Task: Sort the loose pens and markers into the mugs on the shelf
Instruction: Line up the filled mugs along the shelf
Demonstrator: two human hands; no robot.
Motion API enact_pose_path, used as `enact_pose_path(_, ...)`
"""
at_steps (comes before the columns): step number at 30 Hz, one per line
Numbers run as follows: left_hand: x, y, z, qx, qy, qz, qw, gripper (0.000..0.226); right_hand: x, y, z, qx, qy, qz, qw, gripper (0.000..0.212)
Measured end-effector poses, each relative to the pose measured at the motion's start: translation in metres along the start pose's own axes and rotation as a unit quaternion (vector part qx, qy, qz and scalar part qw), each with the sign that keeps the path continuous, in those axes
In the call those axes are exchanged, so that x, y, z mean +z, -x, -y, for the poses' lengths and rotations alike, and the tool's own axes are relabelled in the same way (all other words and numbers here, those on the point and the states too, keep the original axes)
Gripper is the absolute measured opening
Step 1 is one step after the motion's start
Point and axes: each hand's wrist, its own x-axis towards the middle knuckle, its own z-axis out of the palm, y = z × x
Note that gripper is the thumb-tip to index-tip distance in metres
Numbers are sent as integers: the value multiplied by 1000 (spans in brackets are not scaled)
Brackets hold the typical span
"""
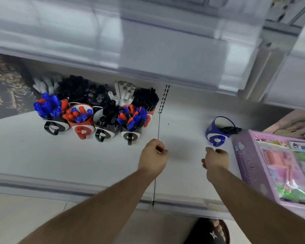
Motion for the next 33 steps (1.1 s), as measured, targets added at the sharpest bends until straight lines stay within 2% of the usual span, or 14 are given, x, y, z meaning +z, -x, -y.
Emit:
enact_pose_path(3,16,4,-3,3,-21,31,999,16,-12,-27,16,30,-9,-10,999,47)
enact_pose_path(6,20,4,-8,-13,-28,39,999,13,-9,-44,30,78,-44,-13,996,43)
enact_pose_path(10,19,3,-11,-29,-34,51,998,10,-7,-73,34,130,-82,43,987,35)
enact_pose_path(17,-1,2,-2,-65,-23,38,997,10,0,-69,38,102,-28,60,993,23)
enact_pose_path(20,-11,5,4,-73,-33,25,996,11,6,-44,24,72,0,54,996,24)
enact_pose_path(23,-21,9,7,-74,-30,20,997,11,12,2,9,11,-2,95,995,25)
enact_pose_path(28,-38,33,21,-59,-27,14,998,6,24,99,-14,4,30,208,978,28)
enact_pose_path(33,-52,51,25,-48,16,56,997,12,46,150,-31,10,41,239,970,28)
